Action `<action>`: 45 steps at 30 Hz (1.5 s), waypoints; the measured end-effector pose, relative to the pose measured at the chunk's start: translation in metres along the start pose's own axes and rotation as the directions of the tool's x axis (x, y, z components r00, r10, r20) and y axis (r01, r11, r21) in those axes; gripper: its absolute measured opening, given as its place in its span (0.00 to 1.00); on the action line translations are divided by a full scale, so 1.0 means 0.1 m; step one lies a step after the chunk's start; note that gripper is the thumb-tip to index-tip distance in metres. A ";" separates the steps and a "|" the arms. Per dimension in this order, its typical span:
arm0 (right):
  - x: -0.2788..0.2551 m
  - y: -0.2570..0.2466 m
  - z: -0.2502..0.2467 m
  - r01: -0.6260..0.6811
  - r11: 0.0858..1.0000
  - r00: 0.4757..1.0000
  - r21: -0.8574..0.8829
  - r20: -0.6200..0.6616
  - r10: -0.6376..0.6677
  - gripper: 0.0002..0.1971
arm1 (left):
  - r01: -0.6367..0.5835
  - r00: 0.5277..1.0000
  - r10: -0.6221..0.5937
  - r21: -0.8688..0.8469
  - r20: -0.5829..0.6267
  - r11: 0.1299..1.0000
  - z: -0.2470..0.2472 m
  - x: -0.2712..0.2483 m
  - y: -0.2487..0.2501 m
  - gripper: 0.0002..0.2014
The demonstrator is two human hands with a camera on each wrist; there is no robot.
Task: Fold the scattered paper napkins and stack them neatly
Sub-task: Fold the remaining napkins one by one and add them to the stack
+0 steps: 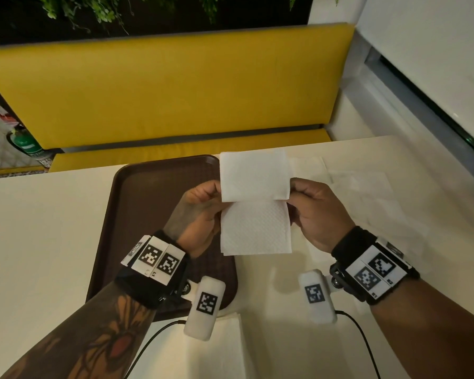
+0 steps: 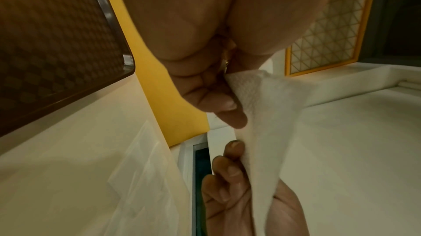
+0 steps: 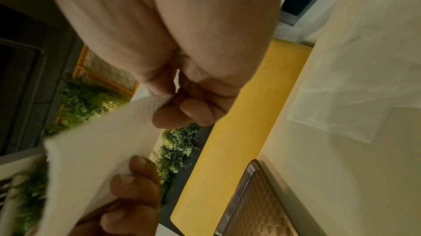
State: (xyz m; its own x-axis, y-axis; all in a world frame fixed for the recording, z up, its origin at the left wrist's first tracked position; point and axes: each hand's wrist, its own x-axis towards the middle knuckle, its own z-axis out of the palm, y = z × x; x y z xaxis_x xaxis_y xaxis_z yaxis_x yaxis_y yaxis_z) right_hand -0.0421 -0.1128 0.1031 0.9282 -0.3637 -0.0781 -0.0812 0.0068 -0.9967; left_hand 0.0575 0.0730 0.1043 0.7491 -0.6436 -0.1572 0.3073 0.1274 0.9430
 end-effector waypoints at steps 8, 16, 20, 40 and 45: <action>0.01 -0.06 -0.01 0.031 0.994 0.999 -0.105 -0.037 -0.035 0.11 | -0.006 0.997 0.009 0.042 -0.078 0.999 0.04 -0.01 0.04 0.15; 0.04 -0.07 0.00 -0.062 0.984 0.995 -0.165 0.062 0.073 0.09 | -0.091 0.995 0.098 0.272 -0.012 0.958 -0.01 0.00 0.02 0.12; 0.03 -0.06 0.00 -0.051 0.975 0.997 -0.218 0.051 0.064 0.08 | -0.060 0.995 0.079 0.280 -0.057 0.958 0.00 -0.01 0.02 0.19; -0.67 0.55 0.57 -0.218 0.804 0.726 -0.553 0.458 0.512 0.09 | 0.377 0.921 -0.344 0.646 -0.184 0.664 -0.58 -1.25 -0.59 0.23; -0.81 0.88 0.74 -0.191 0.686 0.700 -0.702 0.393 0.597 0.04 | 0.426 0.899 -0.335 0.743 -0.283 0.517 -0.53 -1.47 -0.95 0.24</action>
State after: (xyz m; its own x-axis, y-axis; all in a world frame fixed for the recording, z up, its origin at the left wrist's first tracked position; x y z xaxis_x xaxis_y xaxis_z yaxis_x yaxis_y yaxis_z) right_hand -0.0971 -0.0135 0.0198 0.7436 0.1157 -0.6585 -0.4880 -0.5793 -0.6529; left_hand -0.0510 0.1953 0.0228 0.7365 -0.4076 -0.5399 0.0422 -0.7689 0.6380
